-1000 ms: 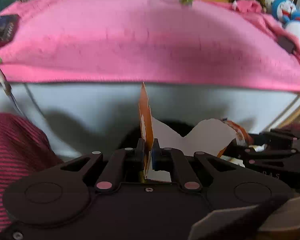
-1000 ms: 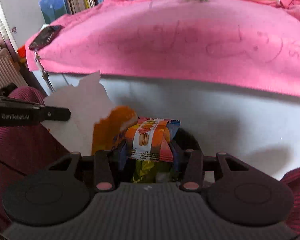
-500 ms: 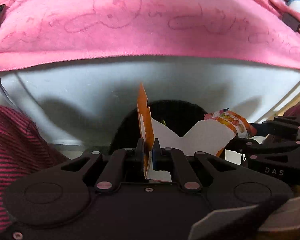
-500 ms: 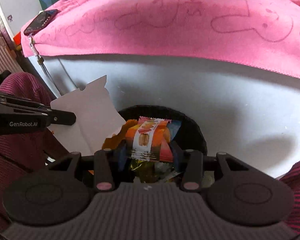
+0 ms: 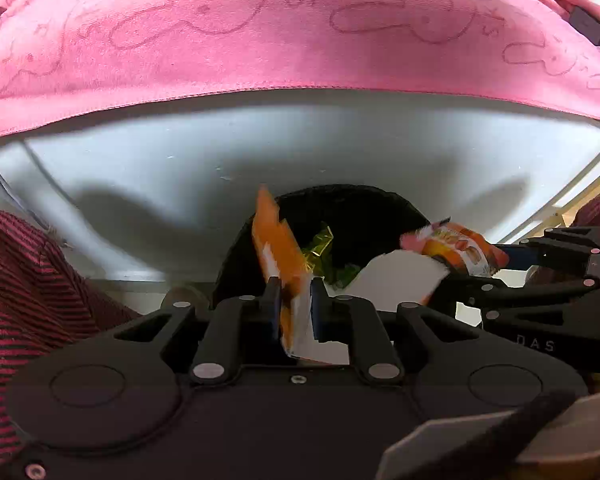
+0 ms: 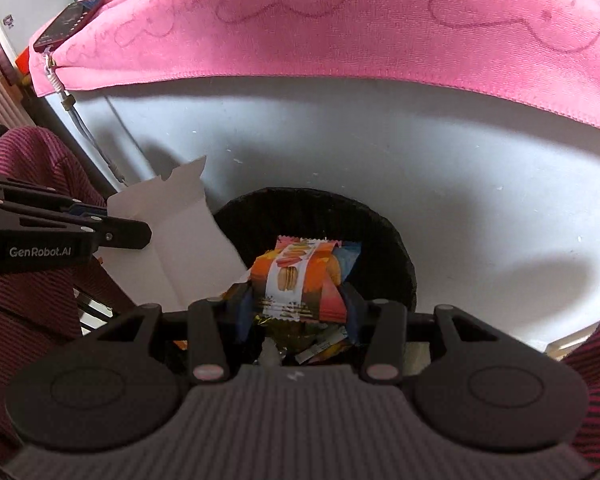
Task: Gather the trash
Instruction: 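Open both grippers to drop the box and wrapper into the bin, then raise both open grippers back over the towel toward the clear bag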
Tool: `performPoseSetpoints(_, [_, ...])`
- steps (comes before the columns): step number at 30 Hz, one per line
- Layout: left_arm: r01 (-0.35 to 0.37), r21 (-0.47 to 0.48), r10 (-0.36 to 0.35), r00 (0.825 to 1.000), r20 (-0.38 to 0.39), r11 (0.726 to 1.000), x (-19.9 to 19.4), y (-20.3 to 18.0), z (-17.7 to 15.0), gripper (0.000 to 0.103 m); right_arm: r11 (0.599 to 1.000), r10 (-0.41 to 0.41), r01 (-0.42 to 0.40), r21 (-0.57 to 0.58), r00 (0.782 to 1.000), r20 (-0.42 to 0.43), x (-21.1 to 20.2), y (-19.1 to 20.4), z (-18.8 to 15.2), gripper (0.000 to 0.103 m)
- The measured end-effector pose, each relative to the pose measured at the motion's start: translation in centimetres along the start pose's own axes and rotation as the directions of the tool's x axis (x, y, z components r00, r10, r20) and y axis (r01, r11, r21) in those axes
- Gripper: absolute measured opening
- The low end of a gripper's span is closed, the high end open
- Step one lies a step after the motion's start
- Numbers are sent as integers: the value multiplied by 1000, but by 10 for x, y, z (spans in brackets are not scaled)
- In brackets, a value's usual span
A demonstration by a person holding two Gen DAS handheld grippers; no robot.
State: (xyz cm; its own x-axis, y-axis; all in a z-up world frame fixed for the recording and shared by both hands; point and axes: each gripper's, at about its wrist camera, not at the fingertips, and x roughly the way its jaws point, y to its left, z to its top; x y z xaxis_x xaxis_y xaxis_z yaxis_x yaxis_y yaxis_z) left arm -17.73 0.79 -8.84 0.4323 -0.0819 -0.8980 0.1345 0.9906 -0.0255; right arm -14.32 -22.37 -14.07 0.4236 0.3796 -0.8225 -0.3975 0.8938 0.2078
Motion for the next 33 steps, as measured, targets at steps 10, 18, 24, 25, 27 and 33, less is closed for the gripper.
performPoseSetpoints(10, [2, -10, -2, 999, 35, 1000, -6, 1, 1, 38, 1000, 5, -5, 15, 1000, 9, -1, -2, 1, 67])
performPoseSetpoints(18, [-12, -3, 12, 992, 124, 1000, -30, 2, 12, 48, 1000, 15, -16, 17, 997, 70, -20, -5, 14, 70])
performPoseSetpoints(24, [19, -1, -18, 968, 252, 1000, -61, 3, 41, 54, 998, 48, -55, 29, 979, 198, -55, -15, 46, 74])
performPoseSetpoints(25, [17, 9, -19, 959, 284, 1000, -67, 3, 48, 55, 998, 49, -57, 29, 973, 228, -63, -18, 54, 74])
performPoseSetpoints(27, [16, 23, -23, 941, 339, 1000, -77, 3, 60, 58, 998, 51, -61, 28, 960, 277, -76, -24, 67, 76])
performPoseSetpoints(33, [23, 30, -35, 880, 474, 999, -95, 1, 111, 67, 999, -10, -5, 36, 915, 404, -102, -43, 109, 82])
